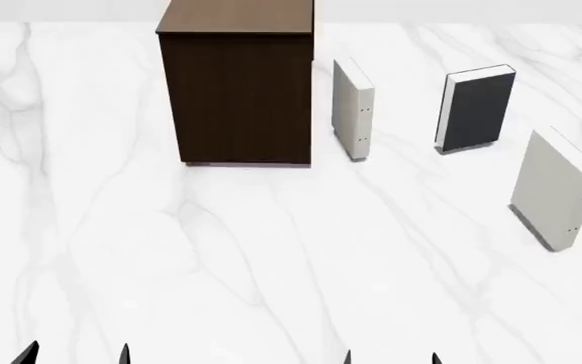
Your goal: Pick up the book in the middle and place it on the cabinet shelf.
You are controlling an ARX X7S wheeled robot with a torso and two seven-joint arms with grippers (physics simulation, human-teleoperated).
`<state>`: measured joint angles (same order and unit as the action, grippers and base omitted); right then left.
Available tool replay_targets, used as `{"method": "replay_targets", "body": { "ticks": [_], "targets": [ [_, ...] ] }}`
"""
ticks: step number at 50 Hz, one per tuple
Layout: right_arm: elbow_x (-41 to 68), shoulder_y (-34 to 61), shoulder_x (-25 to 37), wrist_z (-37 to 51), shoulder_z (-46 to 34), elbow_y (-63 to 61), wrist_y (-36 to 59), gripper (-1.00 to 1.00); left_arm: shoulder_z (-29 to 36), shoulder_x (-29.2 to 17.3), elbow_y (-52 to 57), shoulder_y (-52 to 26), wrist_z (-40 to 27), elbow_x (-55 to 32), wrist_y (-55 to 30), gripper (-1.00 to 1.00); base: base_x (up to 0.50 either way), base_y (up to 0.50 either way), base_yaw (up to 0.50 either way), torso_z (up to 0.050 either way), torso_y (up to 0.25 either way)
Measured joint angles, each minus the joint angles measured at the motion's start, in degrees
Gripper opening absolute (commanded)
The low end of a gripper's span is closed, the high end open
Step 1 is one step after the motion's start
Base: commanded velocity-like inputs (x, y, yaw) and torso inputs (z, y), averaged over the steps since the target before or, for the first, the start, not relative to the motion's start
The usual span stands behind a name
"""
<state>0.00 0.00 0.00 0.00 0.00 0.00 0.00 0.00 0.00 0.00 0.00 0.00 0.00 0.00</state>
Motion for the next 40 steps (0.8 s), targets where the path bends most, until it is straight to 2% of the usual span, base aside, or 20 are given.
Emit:
{"method": "replay_targets", "body": {
  "ticks": [28, 40],
  "targets": [
    [3.2, -0.1, 3.1, 3.6, -3.6, 0.1, -0.2, 1.00, 3.7, -3.2, -0.2, -0.3, -4.0, -2.6, -0.4, 1.00, 0.00, 0.00, 0.00, 0.000, 0.000],
    [5.9, -0.9, 4.2, 5.2, -3.5, -4.4, 1.6, 1.00, 4.7, -5.0, 5.5, 1.4, -6.2, -1.9, -2.3, 1.00, 0.00, 0.00, 0.00, 0.000, 0.000]
  ]
}}
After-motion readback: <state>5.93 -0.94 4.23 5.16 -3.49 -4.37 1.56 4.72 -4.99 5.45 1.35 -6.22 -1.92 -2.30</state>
